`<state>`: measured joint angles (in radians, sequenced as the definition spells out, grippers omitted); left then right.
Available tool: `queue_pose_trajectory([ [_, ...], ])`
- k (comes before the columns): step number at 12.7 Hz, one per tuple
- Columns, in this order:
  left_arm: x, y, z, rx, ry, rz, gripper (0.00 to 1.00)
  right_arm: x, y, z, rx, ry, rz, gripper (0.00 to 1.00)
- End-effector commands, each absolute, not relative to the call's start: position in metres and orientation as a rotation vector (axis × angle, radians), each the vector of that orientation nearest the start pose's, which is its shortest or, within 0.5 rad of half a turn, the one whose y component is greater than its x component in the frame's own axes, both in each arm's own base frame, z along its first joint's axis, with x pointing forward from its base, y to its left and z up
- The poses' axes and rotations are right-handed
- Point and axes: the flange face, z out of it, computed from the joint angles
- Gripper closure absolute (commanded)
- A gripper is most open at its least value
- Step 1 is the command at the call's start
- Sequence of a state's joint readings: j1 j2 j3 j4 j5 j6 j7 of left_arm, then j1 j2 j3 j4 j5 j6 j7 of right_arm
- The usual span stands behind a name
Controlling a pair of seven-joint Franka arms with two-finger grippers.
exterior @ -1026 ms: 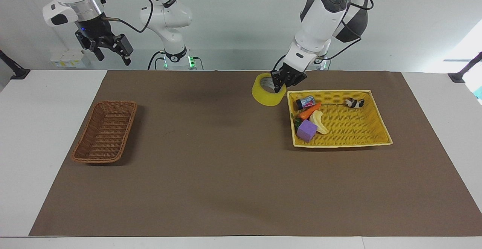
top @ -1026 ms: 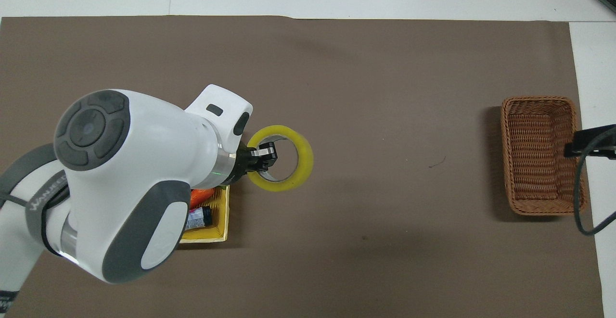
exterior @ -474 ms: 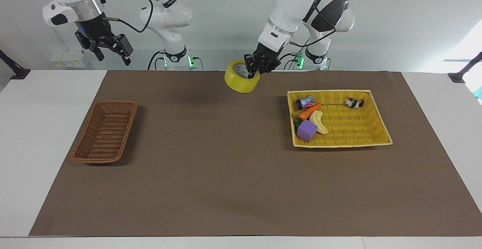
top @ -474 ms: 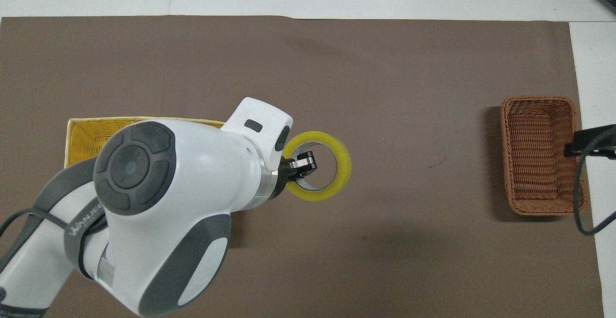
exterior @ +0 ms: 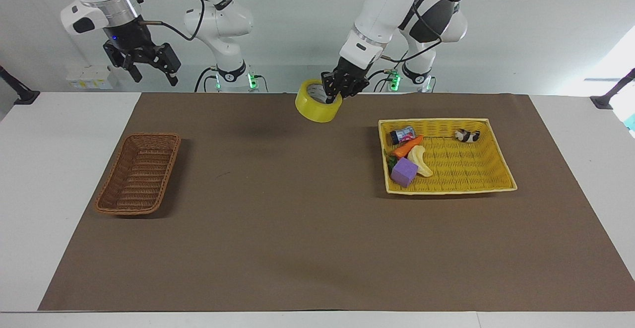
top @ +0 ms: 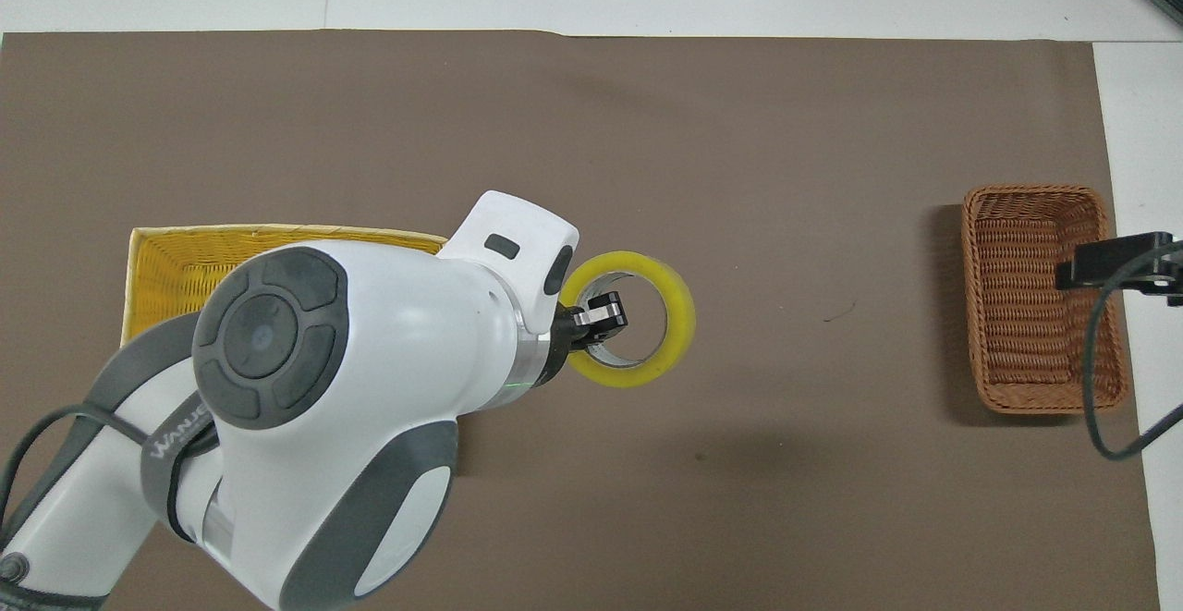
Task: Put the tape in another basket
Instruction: 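Lift the tape roll with the left gripper toward the table center, then reach the right gripper to the tape roll held by the left gripper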
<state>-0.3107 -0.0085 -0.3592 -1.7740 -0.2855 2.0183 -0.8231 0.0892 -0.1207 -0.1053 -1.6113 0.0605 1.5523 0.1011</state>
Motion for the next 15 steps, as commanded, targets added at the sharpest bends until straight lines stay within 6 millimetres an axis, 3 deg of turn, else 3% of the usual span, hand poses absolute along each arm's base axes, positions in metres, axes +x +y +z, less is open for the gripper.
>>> queue_pose_trajectory([
  [1, 0.448, -0.38, 0.581, -3.5, -0.443, 0.01, 1.0, 0.518, 0.045, 0.66, -3.013, -0.02, -0.109, 0.0],
  [3, 0.448, -0.38, 0.581, -3.499, -0.443, 0.012, 1.0, 0.526, 0.089, 0.654, -2.935, -0.102, -0.149, 0.0],
  [10, 0.447, -0.38, 0.582, -3.5, -0.44, 0.01, 1.0, 0.552, 0.185, 0.609, -2.563, -0.115, -0.056, 0.0],
  [15, 0.446, -0.381, 0.582, -3.499, -0.439, 0.013, 1.0, 0.545, 0.204, 0.577, -2.482, -0.115, 0.025, 0.0],
])
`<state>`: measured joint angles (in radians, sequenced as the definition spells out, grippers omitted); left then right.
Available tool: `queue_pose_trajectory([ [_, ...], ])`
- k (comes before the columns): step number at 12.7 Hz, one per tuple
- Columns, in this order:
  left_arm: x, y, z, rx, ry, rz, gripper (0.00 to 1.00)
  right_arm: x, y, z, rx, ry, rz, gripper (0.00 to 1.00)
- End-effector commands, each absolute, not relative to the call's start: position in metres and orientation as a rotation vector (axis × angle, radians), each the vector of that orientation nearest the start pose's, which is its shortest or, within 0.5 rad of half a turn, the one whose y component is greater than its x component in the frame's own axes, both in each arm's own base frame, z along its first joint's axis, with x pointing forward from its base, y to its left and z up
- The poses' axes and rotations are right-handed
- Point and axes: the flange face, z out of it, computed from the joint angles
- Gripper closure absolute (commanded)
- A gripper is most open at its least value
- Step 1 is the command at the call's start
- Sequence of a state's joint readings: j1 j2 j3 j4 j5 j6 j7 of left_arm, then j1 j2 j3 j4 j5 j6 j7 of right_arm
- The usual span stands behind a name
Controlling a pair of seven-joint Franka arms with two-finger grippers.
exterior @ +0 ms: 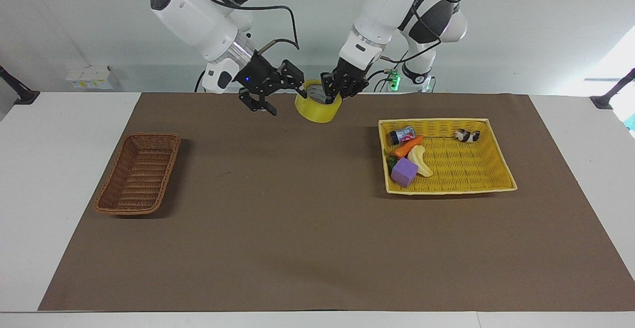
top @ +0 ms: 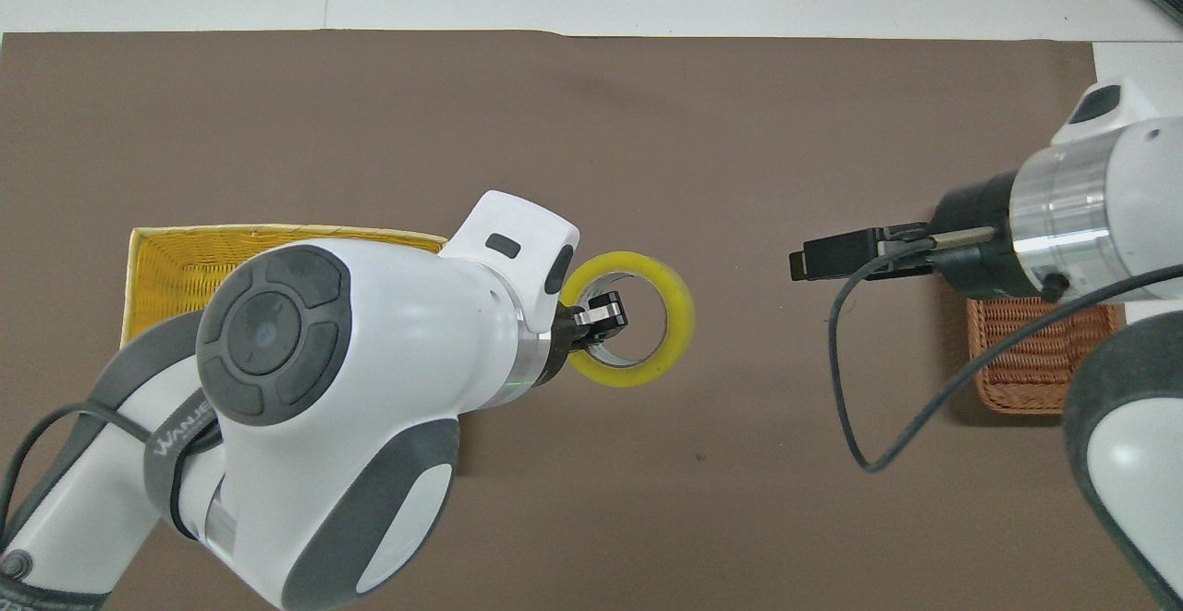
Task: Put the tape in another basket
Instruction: 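Reach the right gripper to the tape roll held by the left gripper, then carry the tape with the right gripper while the left gripper withdraws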
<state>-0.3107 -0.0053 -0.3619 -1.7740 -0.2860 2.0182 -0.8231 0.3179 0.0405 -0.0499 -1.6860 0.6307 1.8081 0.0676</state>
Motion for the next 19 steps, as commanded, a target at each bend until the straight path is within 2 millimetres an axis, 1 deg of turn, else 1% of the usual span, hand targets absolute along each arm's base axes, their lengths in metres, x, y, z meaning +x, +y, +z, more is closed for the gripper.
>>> queue_pose_trajectory([
  [1, 0.445, -0.381, 0.583, -3.501, -0.439, 0.008, 1.0, 0.543, 0.207, 0.575, -2.483, -0.117, 0.027, 0.0],
  [2, 0.445, -0.381, 0.583, -3.504, -0.439, 0.013, 1.0, 0.542, 0.208, 0.575, -2.482, -0.119, 0.027, 0.0],
  [3, 0.445, -0.381, 0.582, -3.503, -0.44, 0.015, 1.0, 0.539, 0.209, 0.57, -2.486, -0.121, 0.04, 0.0],
  [4, 0.445, -0.381, 0.583, -3.504, -0.443, 0.012, 1.0, 0.534, 0.216, 0.566, -2.487, -0.136, 0.056, 0.0],
  [6, 0.444, -0.383, 0.583, -3.508, -0.433, 0.012, 1.0, 0.532, 0.216, 0.566, -2.494, -0.199, 0.038, 0.0],
  [7, 0.442, -0.386, 0.585, -3.516, -0.43, 0.003, 1.0, 0.532, 0.215, 0.565, -2.493, -0.239, 0.027, 0.09],
  [8, 0.443, -0.388, 0.587, -3.538, -0.448, 0.006, 1.0, 0.532, 0.213, 0.565, -2.492, -0.236, 0.033, 0.43],
  [10, 0.444, -0.389, 0.597, -3.583, -0.48, -0.028, 1.0, 0.532, 0.211, 0.565, -2.494, -0.217, 0.053, 1.0],
  [11, 0.445, -0.389, 0.597, -3.589, -0.486, -0.037, 1.0, 0.531, 0.21, 0.564, -2.498, -0.19, 0.072, 1.0],
  [12, 0.446, -0.388, 0.6, -3.601, -0.478, -0.06, 0.46, 0.531, 0.211, 0.565, -2.498, -0.17, 0.076, 1.0],
  [13, 0.447, -0.388, 0.601, -3.61, -0.49, -0.078, 0.0, 0.532, 0.211, 0.566, -2.499, -0.17, 0.076, 1.0],
  [14, 0.444, -0.387, 0.604, -3.604, -0.5, -0.072, 0.0, 0.533, 0.21, 0.566, -2.497, -0.163, 0.078, 1.0],
  [15, 0.44, -0.381, 0.61, -3.6, -0.497, -0.081, 0.0, 0.533, 0.209, 0.566, -2.497, -0.16, 0.077, 1.0],
  [16, 0.437, -0.372, 0.618, -3.585, -0.506, -0.07, 0.0, 0.534, 0.207, 0.567, -2.495, -0.157, 0.074, 1.0],
  [17, 0.438, -0.36, 0.621, -3.563, -0.523, -0.045, 0.0, 0.535, 0.204, 0.568, -2.491, -0.149, 0.072, 1.0],
  [18, 0.444, -0.343, 0.625, -3.54, -0.561, -0.035, 0.0, 0.536, 0.196, 0.571, -2.488, -0.145, 0.077, 1.0],
  [19, 0.451, -0.329, 0.623, -3.517, -0.586, -0.009, 0.0, 0.541, 0.175, 0.573, -2.482, -0.116, 0.081, 1.0],
])
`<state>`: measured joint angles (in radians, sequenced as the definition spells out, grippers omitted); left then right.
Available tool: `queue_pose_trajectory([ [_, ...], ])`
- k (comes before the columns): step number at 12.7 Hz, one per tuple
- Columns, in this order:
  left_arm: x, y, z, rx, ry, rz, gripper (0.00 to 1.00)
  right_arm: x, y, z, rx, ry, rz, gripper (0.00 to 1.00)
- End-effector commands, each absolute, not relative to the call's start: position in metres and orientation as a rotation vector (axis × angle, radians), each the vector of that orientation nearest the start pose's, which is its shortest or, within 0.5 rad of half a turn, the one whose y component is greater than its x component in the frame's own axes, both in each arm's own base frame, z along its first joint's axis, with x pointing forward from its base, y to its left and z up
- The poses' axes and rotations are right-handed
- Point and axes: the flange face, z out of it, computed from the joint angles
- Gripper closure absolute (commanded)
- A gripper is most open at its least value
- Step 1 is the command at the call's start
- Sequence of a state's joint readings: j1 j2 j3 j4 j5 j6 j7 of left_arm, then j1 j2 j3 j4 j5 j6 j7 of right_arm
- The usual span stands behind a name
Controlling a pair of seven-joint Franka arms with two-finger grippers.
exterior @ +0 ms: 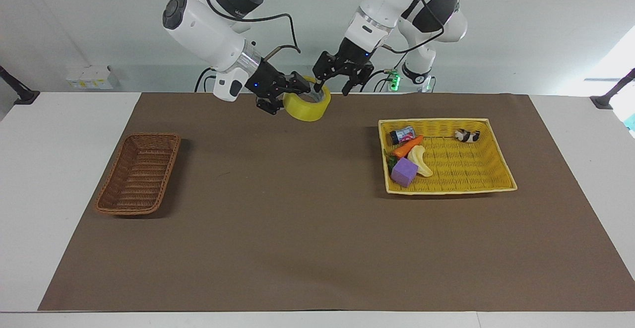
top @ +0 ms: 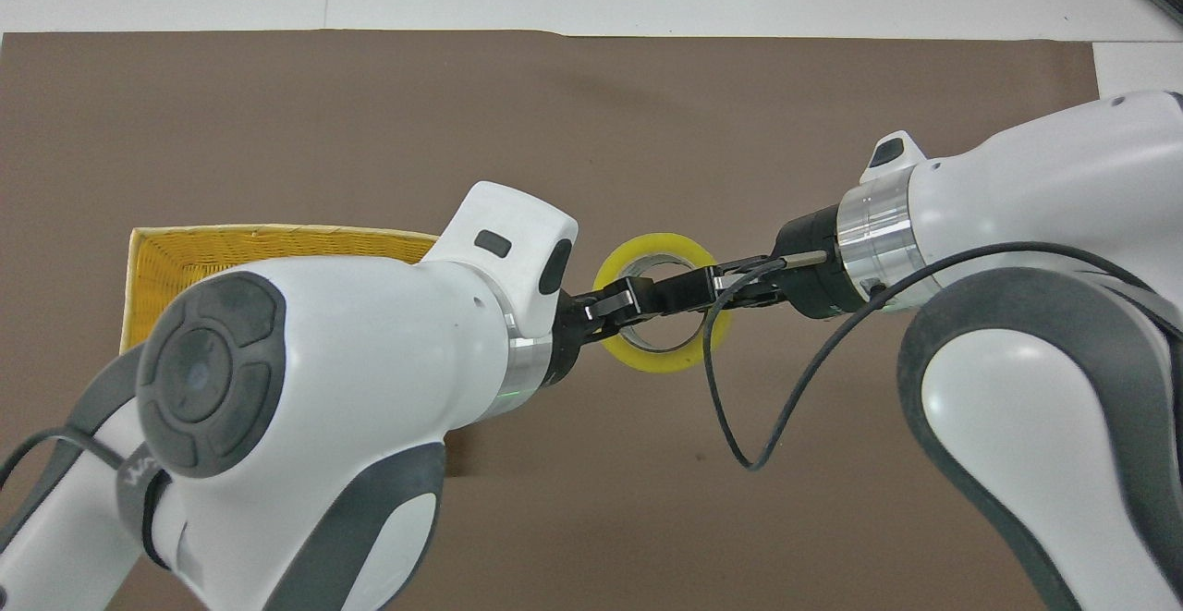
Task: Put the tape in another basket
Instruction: 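Carry the tape with the right gripper while the left gripper withdraws, then lower the tape roll into the wicker basket with the right gripper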
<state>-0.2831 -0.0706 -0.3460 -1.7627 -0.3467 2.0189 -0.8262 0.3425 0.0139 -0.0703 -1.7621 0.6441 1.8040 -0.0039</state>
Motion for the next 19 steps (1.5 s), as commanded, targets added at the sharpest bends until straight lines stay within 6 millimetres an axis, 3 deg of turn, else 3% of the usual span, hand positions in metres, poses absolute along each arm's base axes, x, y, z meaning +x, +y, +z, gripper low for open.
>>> queue_pose_trajectory([
  [1, 0.457, -0.319, 0.621, -3.503, -0.614, -0.004, 0.0, 0.542, 0.158, 0.573, -2.477, -0.117, 0.091, 1.0],
  [3, 0.482, -0.283, 0.618, -3.471, -0.751, -0.011, 0.0, 0.544, 0.086, 0.57, -2.449, -0.184, 0.104, 1.0],
  [5, 0.5, -0.246, 0.611, -3.419, -0.873, 0.014, 0.0, 0.537, -0.01, 0.567, -2.446, -0.155, 0.092, 1.0],
  [7, 0.512, -0.21, 0.608, -3.356, -0.934, 0.029, 0.0, 0.523, -0.091, 0.558, -2.572, -0.129, 0.075, 1.0],
  [9, 0.523, -0.168, 0.608, -3.321, -0.871, -0.023, 0.0, 0.517, -0.149, 0.539, -2.599, -0.079, 0.072, 1.0],
  [11, 0.531, -0.12, 0.608, -3.349, -0.648, -0.055, 0.0, 0.515, -0.184, 0.518, -2.6, -0.037, 0.065, 1.0],
  [12, 0.534, -0.095, 0.607, -3.336, -0.5, -0.069, 0.0, 0.527, -0.195, 0.495, -2.647, 0.001, 0.042, 1.0],
  [14, 0.537, -0.065, 0.614, -3.252, -0.256, -0.123, 0.0, 0.543, -0.21, 0.453, -2.668, 0.05, 0.038, 1.0],
  [17, 0.534, -0.049, 0.63, -3.115, 0.001, -0.103, 0.0, 0.538, -0.224, 0.435, -2.676, 0.075, 0.074, 1.0],
  [19, 0.535, -0.042, 0.638, -3.085, 0.044, -0.048, 0.0, 0.531, -0.239, 0.432, -2.708, 0.051, 0.068, 1.0],
])
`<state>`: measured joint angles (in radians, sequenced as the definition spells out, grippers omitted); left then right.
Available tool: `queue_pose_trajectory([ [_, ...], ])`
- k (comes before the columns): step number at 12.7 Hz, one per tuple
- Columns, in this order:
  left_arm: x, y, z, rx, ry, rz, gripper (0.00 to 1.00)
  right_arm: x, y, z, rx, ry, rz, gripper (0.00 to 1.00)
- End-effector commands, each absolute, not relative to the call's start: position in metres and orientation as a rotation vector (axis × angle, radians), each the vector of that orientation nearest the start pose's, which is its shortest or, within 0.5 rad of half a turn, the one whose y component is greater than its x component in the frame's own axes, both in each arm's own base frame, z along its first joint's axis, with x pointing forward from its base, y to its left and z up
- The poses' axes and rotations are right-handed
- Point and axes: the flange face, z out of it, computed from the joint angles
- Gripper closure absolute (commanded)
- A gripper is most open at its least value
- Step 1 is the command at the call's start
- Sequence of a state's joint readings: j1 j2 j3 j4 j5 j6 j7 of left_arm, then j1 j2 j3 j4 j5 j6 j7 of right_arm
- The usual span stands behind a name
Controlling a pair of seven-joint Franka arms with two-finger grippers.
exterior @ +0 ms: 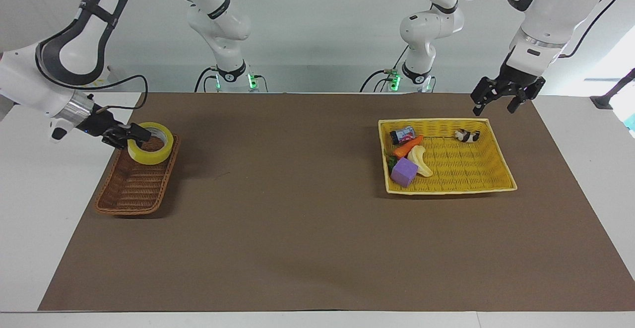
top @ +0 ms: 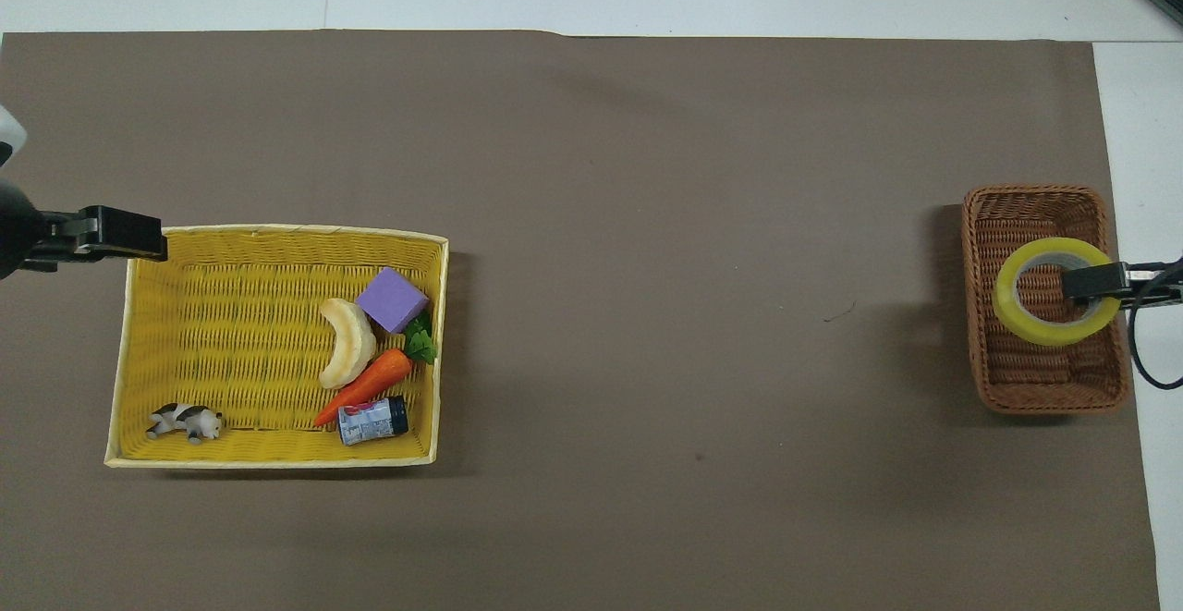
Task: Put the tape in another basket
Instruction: 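Lower the tape roll into the wicker basket with the right gripper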
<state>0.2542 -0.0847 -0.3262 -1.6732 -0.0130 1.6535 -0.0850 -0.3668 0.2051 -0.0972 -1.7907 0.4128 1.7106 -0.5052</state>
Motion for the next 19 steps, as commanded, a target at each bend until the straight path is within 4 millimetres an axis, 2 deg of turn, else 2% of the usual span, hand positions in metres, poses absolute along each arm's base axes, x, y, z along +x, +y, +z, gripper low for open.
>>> queue_pose_trajectory([
  [1, 0.54, -0.039, 0.64, -3.068, 0.047, -0.025, 0.0, 0.526, -0.257, 0.423, -2.71, 0.021, 0.055, 1.0],
  [2, 0.545, -0.038, 0.643, -3.075, 0.046, -0.017, 0.0, 0.521, -0.272, 0.413, -2.707, -0.018, 0.04, 1.0],
  [4, 0.558, -0.033, 0.645, -3.103, 0.038, -0.014, 0.0, 0.517, -0.288, 0.392, -2.694, -0.107, 0.032, 1.0],
  [6, 0.557, -0.033, 0.646, -3.099, 0.043, -0.027, 0.0, 0.517, -0.3, 0.36, -2.685, -0.119, 0.05, 1.0],
  [9, 0.555, -0.029, 0.644, -3.097, 0.015, -0.017, 0.0, 0.522, -0.299, 0.352, -2.697, -0.112, 0.045, 1.0],
  [10, 0.555, -0.028, 0.644, -3.097, 0.013, -0.017, 0.0, 0.522, -0.3, 0.343, -2.69, -0.108, 0.06, 0.96],
  [12, 0.555, -0.028, 0.644, -3.097, 0.013, -0.017, 0.0, 0.526, -0.3, 0.339, -2.703, -0.104, 0.044, 0.88],
  [14, 0.555, -0.029, 0.644, -3.097, 0.015, -0.017, 0.0, 0.53, -0.301, 0.338, -2.71, -0.041, 0.029, 0.7],
  [16, 0.555, -0.028, 0.645, -3.097, 0.013, -0.02, 0.0, 0.533, -0.297, 0.338, -2.705, -0.025, 0.027, 0.6],
  [17, 0.555, -0.028, 0.644, -3.097, 0.013, -0.017, 0.0, 0.534, -0.294, 0.337, -2.685, -0.015, 0.016, 0.45],
  [18, 0.555, -0.028, 0.644, -3.097, 0.013, -0.017, 0.0, 0.534, -0.293, 0.337, -2.674, -0.008, 0.014, 0.35],
  [19, 0.555, -0.028, 0.643, -3.097, 0.013, -0.013, 0.0, 0.533, -0.292, 0.337, -2.667, -0.009, 0.02, 0.13],
])
